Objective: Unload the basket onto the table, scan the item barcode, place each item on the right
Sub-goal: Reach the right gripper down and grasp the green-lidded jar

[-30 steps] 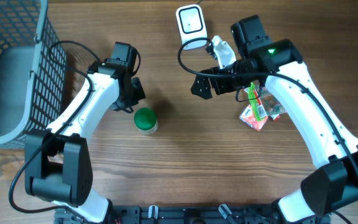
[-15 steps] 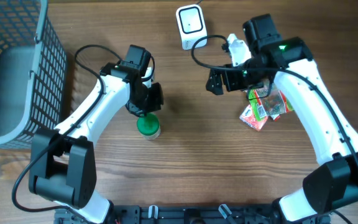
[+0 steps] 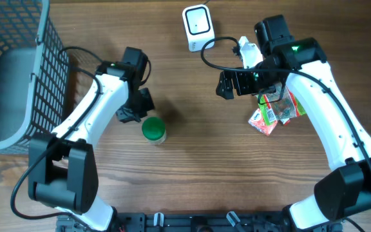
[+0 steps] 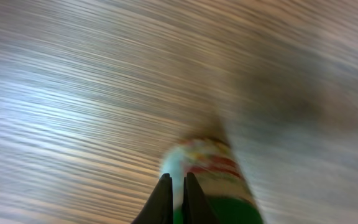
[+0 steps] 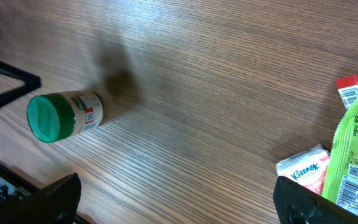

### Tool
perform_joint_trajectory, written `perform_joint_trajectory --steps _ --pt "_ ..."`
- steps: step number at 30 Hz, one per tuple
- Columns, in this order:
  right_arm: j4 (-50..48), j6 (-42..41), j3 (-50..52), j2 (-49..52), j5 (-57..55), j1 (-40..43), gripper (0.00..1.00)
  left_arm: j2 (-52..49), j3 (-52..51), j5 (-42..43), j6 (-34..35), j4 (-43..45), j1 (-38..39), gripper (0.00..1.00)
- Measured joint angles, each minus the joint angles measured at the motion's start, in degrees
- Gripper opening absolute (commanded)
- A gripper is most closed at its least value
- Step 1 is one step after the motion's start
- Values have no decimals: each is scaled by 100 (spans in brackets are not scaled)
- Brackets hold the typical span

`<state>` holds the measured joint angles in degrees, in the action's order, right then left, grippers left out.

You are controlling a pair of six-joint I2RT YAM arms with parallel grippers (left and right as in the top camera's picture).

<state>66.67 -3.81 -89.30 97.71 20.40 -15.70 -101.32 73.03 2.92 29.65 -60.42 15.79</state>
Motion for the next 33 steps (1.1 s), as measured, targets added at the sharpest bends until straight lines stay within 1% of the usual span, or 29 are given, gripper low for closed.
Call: perform_joint_trajectory --steps 2,4,8,9,12,16,18,19,20,22,23,24,26,28,33 --pt "17 2 0 0 -2 0 100 -2 2 431 -90 -125 291 4" --pt "17 2 0 0 -13 0 100 -7 2 669 -205 -160 531 4" --pt "22 17 0 0 -13 0 100 -7 2 1200 -573 63 1187 4" --pt "42 63 0 0 -7 0 100 -7 7 1237 -614 66 1244 4" --pt "107 385 2 0 282 -15 100 -7 138 1137 -601 26 1123 5" --pt "37 616 2 0 621 -354 100 125 586 966 -404 140 275 10" --pt "-72 673 2 0 702 -745 100 363 800 898 -284 151 -444 18" --pt "-170 673 9 0 699 -962 100 479 859 879 -240 127 -756 23" --pt "-313 645 13 0 678 -1178 100 586 901 852 -192 48 -1078 31" --pt "-562 546 35 11 564 -1657 99 651 922 813 -199 -125 -1506 53" --pt "-702 509 70 20 483 -1873 99 649 920 807 -216 -216 -1696 61" --pt "-861 490 116 50 348 -2142 96 643 920 785 -240 -260 -1834 73" --pt "-1196 452 278 142 -9 -2610 95 643 920 772 -284 -282 -2033 100" --pt "-1432 428 446 280 -457 -3010 95 643 920 765 -319 -280 -2107 100" --pt "-2081 407 754 671 -1314 -3681 96 640 920 763 -343 -282 -2111 100"
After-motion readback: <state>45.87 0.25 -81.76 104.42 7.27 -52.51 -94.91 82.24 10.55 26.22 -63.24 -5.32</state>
